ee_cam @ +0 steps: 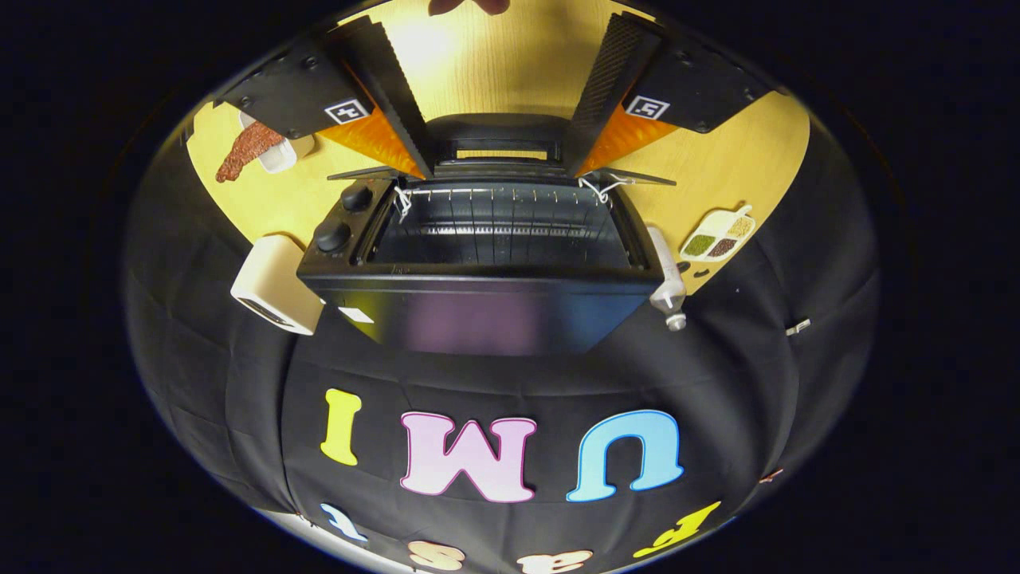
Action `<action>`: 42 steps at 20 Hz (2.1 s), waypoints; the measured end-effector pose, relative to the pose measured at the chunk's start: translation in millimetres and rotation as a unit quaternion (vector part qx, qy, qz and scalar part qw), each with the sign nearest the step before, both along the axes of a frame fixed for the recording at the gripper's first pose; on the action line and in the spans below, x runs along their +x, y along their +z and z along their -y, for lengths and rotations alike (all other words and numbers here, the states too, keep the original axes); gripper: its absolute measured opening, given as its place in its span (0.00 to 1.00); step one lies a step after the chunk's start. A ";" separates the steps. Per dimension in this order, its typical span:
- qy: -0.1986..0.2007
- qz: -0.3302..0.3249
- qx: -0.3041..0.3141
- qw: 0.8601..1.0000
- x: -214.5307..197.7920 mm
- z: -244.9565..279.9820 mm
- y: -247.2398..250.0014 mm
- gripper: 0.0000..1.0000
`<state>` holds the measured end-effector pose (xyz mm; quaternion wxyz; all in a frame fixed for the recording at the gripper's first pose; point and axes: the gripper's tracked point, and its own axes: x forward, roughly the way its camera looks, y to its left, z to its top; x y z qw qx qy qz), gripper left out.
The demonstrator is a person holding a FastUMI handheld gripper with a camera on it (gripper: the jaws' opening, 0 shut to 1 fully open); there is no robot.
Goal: Open the toaster oven, put the food inside, and close the toaster oven door.
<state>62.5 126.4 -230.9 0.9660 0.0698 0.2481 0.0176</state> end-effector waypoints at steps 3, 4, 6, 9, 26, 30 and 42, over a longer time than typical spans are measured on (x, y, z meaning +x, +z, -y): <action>0.007 -0.019 -0.004 1.000 -14.2 -2.7 -13.0 1.00; 0.008 -0.026 -0.003 1.000 -18.5 -3.1 -17.6 1.00; 0.010 -0.042 -0.001 0.999 -26.8 -5.1 -27.8 1.00; 0.018 -0.067 -0.005 0.998 -38.4 -8.5 -46.6 1.00; 0.057 -0.016 0.006 0.998 -61.3 26.4 -2.5 0.99; 0.050 0.037 -0.002 0.998 -58.2 53.2 42.0 0.99; 0.075 0.017 0.016 0.997 -50.3 192.9 55.6 0.99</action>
